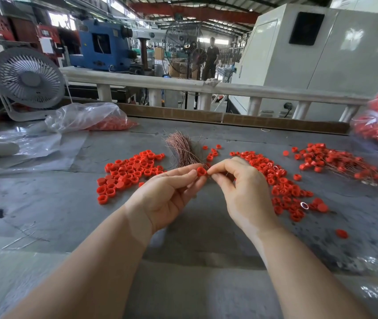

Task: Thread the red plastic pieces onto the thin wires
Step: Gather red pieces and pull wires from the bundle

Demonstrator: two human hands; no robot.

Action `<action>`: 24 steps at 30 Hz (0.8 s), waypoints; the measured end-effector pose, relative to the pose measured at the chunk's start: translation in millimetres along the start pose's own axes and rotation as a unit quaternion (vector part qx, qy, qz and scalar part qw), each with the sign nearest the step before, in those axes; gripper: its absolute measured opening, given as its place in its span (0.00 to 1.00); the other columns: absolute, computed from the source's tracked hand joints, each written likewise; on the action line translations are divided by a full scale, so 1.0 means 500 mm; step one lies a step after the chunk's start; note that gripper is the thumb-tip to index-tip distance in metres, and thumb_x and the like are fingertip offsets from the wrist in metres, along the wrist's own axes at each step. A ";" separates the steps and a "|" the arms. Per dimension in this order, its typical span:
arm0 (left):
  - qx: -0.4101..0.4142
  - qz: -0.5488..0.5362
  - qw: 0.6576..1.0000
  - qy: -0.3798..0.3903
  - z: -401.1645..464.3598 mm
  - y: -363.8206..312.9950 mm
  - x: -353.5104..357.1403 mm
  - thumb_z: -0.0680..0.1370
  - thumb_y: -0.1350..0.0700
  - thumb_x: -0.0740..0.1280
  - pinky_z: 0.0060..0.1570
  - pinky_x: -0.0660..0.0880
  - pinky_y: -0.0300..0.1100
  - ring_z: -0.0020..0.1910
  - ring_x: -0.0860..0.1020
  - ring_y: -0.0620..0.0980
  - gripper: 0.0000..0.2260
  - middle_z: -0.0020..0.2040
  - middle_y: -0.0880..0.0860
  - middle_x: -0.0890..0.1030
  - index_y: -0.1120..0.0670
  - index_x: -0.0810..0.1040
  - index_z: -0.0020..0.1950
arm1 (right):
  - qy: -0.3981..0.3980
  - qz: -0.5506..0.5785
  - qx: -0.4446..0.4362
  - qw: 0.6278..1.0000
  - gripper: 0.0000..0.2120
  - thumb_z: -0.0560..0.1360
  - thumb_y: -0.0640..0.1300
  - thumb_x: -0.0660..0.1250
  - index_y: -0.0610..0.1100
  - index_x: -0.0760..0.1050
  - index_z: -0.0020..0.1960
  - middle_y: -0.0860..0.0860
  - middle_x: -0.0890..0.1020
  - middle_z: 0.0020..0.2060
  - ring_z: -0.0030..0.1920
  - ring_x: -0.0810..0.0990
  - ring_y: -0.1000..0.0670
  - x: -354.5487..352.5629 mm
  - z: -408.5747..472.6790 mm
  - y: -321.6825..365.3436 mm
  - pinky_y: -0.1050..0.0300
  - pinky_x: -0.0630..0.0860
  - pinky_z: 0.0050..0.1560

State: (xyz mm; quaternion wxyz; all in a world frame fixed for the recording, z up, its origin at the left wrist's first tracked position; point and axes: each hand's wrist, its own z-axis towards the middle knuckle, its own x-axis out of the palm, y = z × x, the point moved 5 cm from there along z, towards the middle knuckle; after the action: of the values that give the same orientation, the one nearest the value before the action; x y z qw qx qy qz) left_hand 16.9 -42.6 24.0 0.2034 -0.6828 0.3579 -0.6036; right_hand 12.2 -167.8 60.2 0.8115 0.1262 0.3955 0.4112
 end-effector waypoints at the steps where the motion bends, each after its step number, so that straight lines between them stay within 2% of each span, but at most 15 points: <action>1: -0.001 0.000 1.000 0.000 0.000 0.000 0.000 0.74 0.70 0.60 0.36 0.80 0.35 0.33 0.83 0.48 0.10 0.36 0.59 0.83 0.65 0.82 0.41 | -0.002 0.005 0.003 1.000 0.06 0.72 0.34 0.68 0.42 0.81 0.42 0.53 0.77 0.37 0.39 0.74 0.54 0.000 0.000 -0.001 0.68 0.69 0.42; 3: -0.001 -0.001 1.000 0.000 -0.001 0.001 -0.001 0.74 0.70 0.61 0.36 0.80 0.36 0.34 0.83 0.48 0.11 0.38 0.60 0.83 0.64 0.82 0.39 | -0.004 0.013 0.006 1.000 0.06 0.72 0.33 0.68 0.42 0.81 0.42 0.52 0.79 0.37 0.40 0.75 0.53 0.000 0.000 -0.002 0.64 0.70 0.43; 5: 0.000 0.000 1.000 -0.002 -0.002 0.001 0.000 0.74 0.71 0.61 0.37 0.80 0.36 0.35 0.83 0.48 0.10 0.39 0.60 0.83 0.65 0.81 0.42 | -0.007 0.016 0.009 1.000 0.06 0.72 0.33 0.68 0.42 0.81 0.43 0.52 0.79 0.38 0.40 0.76 0.53 0.001 0.001 -0.004 0.63 0.71 0.43; 7: 0.000 0.002 1.000 -0.002 -0.002 0.001 0.000 0.74 0.71 0.60 0.37 0.80 0.36 0.35 0.83 0.48 0.10 0.38 0.60 0.83 0.65 0.81 0.43 | -0.008 0.019 0.014 1.000 0.06 0.72 0.33 0.68 0.42 0.81 0.43 0.52 0.80 0.38 0.39 0.76 0.54 0.002 0.001 -0.007 0.65 0.71 0.43; 10: -0.002 0.007 1.000 0.001 -0.003 0.001 0.002 0.74 0.71 0.60 0.37 0.80 0.36 0.35 0.83 0.48 0.13 0.38 0.59 0.83 0.64 0.83 0.37 | -0.008 0.026 0.024 0.999 0.06 0.72 0.34 0.68 0.43 0.81 0.43 0.52 0.80 0.38 0.38 0.75 0.56 0.001 0.001 -0.010 0.69 0.70 0.41; 15: 0.001 0.005 1.000 0.006 -0.003 0.001 0.005 0.75 0.72 0.59 0.36 0.80 0.36 0.35 0.83 0.48 0.14 0.38 0.60 0.83 0.64 0.83 0.37 | -0.003 0.043 0.033 0.999 0.05 0.73 0.35 0.68 0.43 0.80 0.42 0.51 0.81 0.37 0.37 0.76 0.56 0.002 0.001 -0.013 0.70 0.70 0.40; 21: 0.001 -0.003 1.000 0.015 -0.004 0.001 0.008 0.74 0.72 0.59 0.36 0.80 0.36 0.36 0.83 0.49 0.12 0.39 0.59 0.83 0.64 0.82 0.41 | 0.007 0.056 0.049 0.997 0.06 0.73 0.36 0.68 0.46 0.80 0.41 0.58 0.78 0.33 0.34 0.75 0.61 0.003 0.000 -0.018 0.71 0.69 0.38; 24: 0.004 -0.001 1.000 0.022 -0.005 0.001 0.010 0.73 0.71 0.60 0.36 0.80 0.35 0.35 0.83 0.48 0.13 0.38 0.58 0.84 0.64 0.84 0.38 | 0.018 0.092 0.074 0.993 0.08 0.74 0.37 0.68 0.49 0.78 0.40 0.59 0.79 0.32 0.34 0.76 0.62 0.006 0.000 -0.025 0.72 0.70 0.38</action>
State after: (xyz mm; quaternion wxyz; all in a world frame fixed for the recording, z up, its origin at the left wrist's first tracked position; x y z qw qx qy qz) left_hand 14.5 -46.1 27.4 0.1978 -0.6691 0.3592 -0.6198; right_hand 20.2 -173.3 52.2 0.7516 0.2146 0.4258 0.4558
